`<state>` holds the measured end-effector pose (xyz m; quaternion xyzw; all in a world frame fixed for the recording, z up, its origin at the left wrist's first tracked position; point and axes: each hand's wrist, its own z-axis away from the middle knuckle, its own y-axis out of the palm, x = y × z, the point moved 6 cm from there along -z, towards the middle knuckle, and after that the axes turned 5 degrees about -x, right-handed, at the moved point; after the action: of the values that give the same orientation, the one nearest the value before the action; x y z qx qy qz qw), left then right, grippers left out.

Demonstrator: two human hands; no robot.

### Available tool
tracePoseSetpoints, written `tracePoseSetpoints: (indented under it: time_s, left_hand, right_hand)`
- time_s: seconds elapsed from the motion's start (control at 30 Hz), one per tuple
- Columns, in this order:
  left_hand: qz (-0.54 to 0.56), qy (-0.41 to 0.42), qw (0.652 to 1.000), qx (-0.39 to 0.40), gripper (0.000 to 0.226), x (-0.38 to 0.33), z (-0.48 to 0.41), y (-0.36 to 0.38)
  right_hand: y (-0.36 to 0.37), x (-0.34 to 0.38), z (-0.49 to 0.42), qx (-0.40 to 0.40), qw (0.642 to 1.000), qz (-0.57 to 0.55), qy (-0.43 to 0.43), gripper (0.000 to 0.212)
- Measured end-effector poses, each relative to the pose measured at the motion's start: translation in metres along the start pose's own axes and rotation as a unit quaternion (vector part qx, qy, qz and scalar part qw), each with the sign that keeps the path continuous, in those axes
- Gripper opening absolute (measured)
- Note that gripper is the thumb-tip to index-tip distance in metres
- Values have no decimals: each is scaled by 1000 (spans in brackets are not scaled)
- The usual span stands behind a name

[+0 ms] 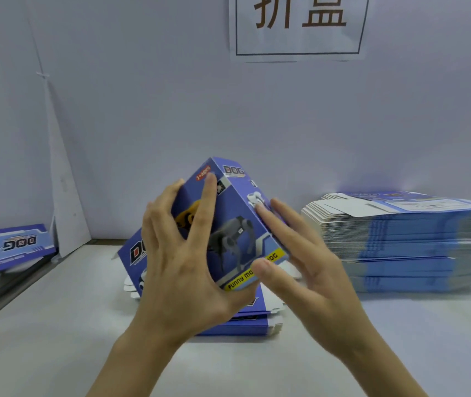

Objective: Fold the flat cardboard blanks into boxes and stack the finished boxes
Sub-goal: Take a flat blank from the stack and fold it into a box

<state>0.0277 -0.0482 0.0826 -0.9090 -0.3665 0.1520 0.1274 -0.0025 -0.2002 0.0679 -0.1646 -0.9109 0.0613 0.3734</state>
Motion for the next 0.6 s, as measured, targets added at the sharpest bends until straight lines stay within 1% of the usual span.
tracePoseSetpoints:
  time_s: [0.1,0.17,0.23,0.33,0.37,0.4,0.43,0.47,0.53,0.57,0.6]
  left_hand:
    - [-15,8,1000,4,107,2,-1,-2]
    - [-3,17,1000,19,107,2,-3,-2]
    - [18,30,999,41,109,-1,-6,0]
    - [48,57,995,72,116,-5,-8,-1]
    - [75,56,993,74,118,-5,-9,-5]
    - [112,40,990,69,118,-3,-12,-10]
    - [168,5,984,61,115,0,-14,-16]
    - [234,-47,970,51,109,3,-15,-20]
    - [359,-156,919,48,95,4,-15,-19]
    - [399,-185,897,46,85,2,-13,-16]
    - [422,-198,884,37,73,0,-12,-14]
  right_hand:
    - [10,-1,3,-15,1000,7,-13,41]
    - [12,-6,3,-23,999,-33,16,45]
    - [13,-8,4,-49,996,-64,42,50]
    - [3,-7,1,-91,985,-140,40,60]
    - [-3,-3,-1,-96,986,-132,26,63]
    - [-9,4,-3,-95,991,-96,-4,66]
    - [-14,13,-3,-93,994,-40,-48,68]
    - [-18,21,-4,-90,990,22,-102,70]
    - [-19,34,-1,-94,968,124,-195,71]
    - [-18,36,0,-101,958,155,-219,74]
    - [-17,36,0,-113,953,168,-225,79]
